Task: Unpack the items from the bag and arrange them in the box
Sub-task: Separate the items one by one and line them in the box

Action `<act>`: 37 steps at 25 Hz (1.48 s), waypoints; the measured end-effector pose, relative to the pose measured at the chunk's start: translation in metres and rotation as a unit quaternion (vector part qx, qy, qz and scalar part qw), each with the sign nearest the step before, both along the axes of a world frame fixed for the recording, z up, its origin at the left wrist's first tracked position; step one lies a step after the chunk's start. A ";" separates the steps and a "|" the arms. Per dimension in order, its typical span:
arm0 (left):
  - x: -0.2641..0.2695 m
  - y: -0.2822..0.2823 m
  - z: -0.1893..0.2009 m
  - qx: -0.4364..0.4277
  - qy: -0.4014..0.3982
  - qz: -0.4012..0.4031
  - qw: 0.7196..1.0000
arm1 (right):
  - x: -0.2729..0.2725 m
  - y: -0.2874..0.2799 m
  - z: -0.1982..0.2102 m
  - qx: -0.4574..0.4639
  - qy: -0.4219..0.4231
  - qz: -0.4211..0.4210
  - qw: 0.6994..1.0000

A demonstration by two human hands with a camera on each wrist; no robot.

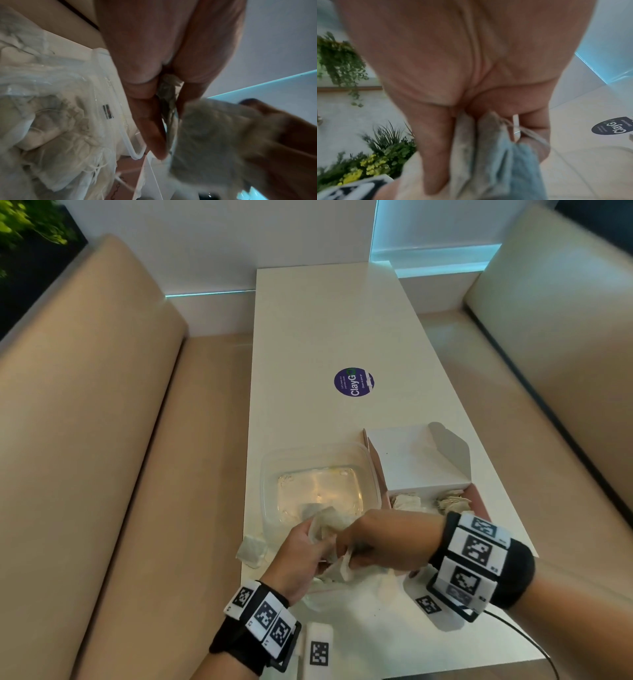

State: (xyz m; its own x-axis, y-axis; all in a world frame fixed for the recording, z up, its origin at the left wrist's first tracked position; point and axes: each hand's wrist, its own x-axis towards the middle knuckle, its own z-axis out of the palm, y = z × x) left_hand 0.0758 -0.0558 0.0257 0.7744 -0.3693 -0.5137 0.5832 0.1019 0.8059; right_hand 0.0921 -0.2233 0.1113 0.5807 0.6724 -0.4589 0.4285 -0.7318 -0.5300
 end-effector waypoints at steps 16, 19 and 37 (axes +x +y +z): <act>-0.011 0.001 -0.009 0.007 -0.076 -0.040 0.996 | 0.009 -0.018 -0.030 0.354 0.186 -0.454 0.797; -0.010 -0.002 -0.007 0.079 -0.131 -0.066 0.986 | 0.007 -0.009 -0.036 0.301 0.176 -0.428 0.834; -0.014 0.008 -0.014 0.094 -0.094 -0.106 0.986 | 0.016 -0.019 -0.029 0.244 0.079 -0.395 0.882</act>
